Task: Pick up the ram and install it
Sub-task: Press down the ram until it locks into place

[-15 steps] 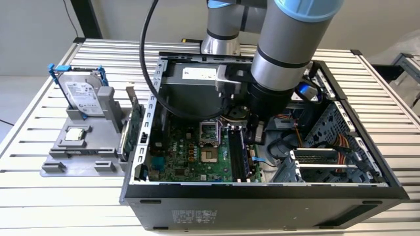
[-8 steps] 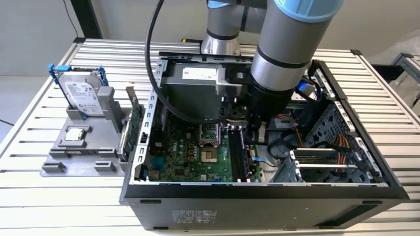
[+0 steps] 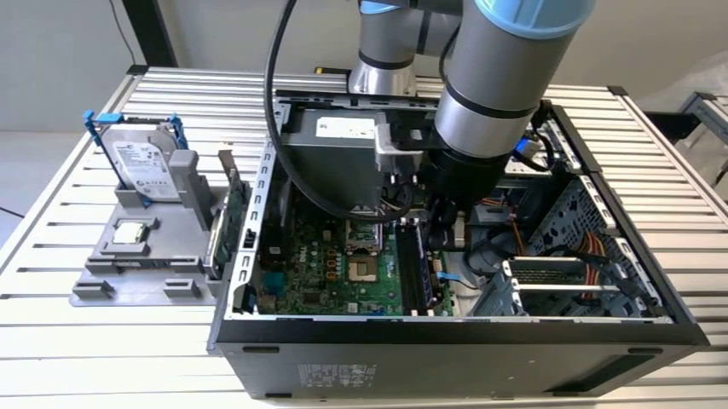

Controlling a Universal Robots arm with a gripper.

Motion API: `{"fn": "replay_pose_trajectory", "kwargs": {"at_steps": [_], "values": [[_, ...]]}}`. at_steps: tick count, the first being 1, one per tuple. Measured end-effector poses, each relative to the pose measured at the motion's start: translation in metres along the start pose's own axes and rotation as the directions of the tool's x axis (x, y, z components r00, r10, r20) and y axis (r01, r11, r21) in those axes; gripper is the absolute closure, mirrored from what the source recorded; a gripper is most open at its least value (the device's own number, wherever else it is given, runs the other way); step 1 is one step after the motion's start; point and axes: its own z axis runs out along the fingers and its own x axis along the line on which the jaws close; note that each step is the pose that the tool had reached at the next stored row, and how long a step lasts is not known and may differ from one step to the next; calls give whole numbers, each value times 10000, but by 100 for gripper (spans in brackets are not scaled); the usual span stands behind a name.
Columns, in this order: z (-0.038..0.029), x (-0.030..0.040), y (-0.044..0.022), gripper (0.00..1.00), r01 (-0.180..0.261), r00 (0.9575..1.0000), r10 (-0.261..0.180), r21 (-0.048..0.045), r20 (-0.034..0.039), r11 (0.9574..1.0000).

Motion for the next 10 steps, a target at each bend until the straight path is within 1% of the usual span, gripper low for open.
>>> {"fn": "replay_pose_trajectory", "kwargs": {"at_steps": [4,7,10], "values": [[3,0,-8,100,84,10000,-84,0,1,10000],[48,0,-13,100,67,10000,-67,0,16,10000],[104,-1,-15,100,-71,10000,71,1,30,10000]]}}
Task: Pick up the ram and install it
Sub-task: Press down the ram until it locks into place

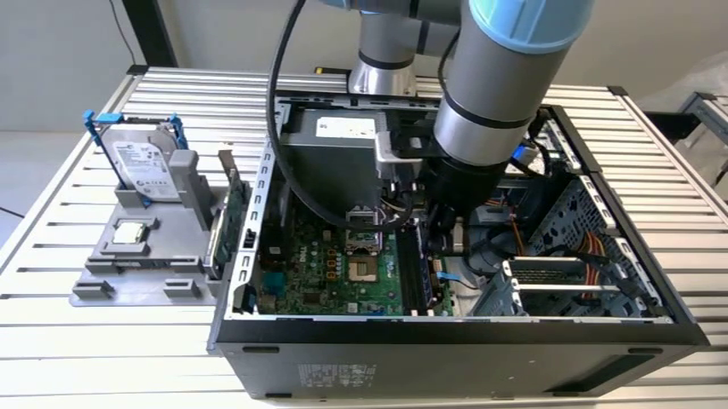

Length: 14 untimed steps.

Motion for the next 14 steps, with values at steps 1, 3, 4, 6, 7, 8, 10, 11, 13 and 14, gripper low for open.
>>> {"fn": "replay_pose_trajectory", "kwargs": {"at_steps": [1,3,4,6,7,8,10,11,13,14], "values": [[17,0,0,100,-52,10000,52,0,3,10000],[52,-4,-1,100,-110,9999,110,1,9,9999],[62,-5,-2,100,-111,9999,111,1,9,9999],[78,-6,-3,100,-113,9999,113,0,12,9999],[82,-6,-3,100,-112,9999,112,1,20,9999],[82,-6,-3,100,-112,9999,112,2,19,9999],[83,-6,-3,100,-112,9999,112,2,19,9999],[84,-6,-3,100,-112,9999,112,2,20,9999],[84,-6,-3,100,-112,9999,112,3,21,9999],[85,-6,-3,100,-112,9999,112,3,21,9999]]}}
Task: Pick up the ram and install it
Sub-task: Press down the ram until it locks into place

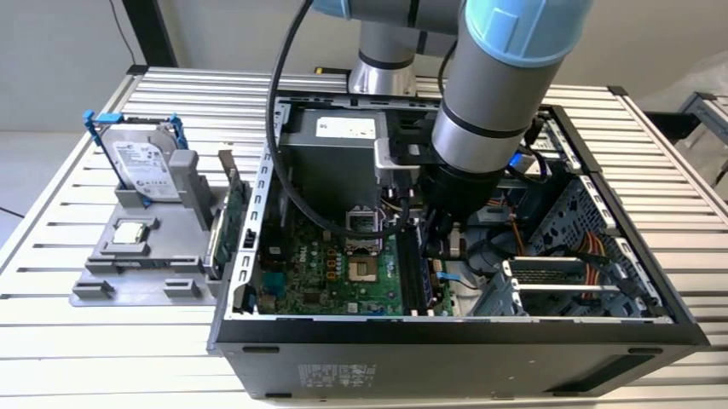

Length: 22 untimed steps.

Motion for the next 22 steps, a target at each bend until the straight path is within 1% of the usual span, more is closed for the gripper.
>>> {"fn": "replay_pose_trajectory", "kwargs": {"at_steps": [6,11,14,20,22], "values": [[11,0,-2,100,0,10000,0,20,3,10000],[35,0,-9,100,1,10000,-1,19,0,10000],[67,0,-11,100,0,10000,0,17,2,10000],[74,0,-12,100,0,10000,0,17,1,10000],[91,0,-12,100,0,10000,0,16,6,10000]]}}
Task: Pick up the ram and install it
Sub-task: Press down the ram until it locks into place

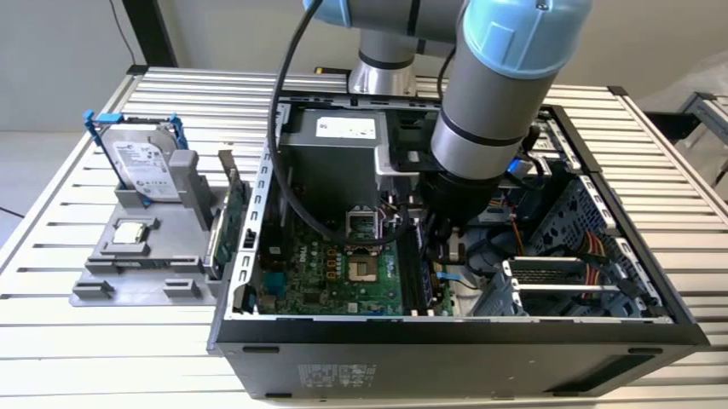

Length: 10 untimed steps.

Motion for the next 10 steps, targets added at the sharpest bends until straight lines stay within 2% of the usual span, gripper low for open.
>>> {"fn": "replay_pose_trajectory", "kwargs": {"at_steps": [10], "values": [[88,3,0,100,-1,10000,1,-10,-19,10000]]}}
